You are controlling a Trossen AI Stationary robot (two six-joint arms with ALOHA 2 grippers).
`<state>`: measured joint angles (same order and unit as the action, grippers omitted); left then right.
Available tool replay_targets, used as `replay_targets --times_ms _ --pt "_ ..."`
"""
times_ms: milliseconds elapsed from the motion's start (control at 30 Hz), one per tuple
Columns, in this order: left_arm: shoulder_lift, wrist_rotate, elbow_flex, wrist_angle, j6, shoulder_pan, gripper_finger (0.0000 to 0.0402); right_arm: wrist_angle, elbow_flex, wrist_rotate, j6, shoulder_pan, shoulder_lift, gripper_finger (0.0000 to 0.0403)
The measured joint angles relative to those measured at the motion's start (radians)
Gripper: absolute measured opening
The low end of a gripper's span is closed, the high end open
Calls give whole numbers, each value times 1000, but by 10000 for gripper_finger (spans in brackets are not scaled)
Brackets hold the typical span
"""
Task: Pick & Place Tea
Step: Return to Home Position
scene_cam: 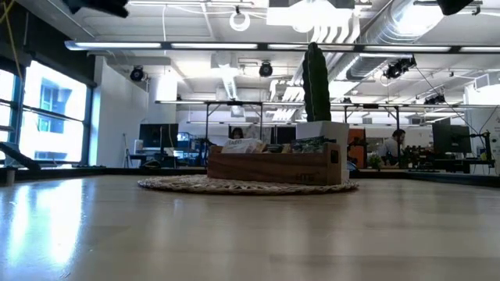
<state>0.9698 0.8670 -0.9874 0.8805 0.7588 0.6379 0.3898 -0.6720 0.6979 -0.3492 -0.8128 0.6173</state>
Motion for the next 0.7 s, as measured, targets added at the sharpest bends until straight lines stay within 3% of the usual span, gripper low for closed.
replay_targets --times_ms 200,300,433,600,700 --pt "-174 58 251 -244 3 99 150 -15 3 -77 27 22 -70 21" --pt "-253 60 356 -350 -56 102 149 -174 82 -120 146 34 -88 24" --pt "-348 51 480 -552 -189 100 149 -392 225 -290 282 75 -147 23" --pt "-432 -90 570 -773 -396 -6 149 -404 330 -318 262 164 -280 27" --pt "-487 -180 576 -804 -489 -130 149 -385 376 -373 260 229 -358 28"
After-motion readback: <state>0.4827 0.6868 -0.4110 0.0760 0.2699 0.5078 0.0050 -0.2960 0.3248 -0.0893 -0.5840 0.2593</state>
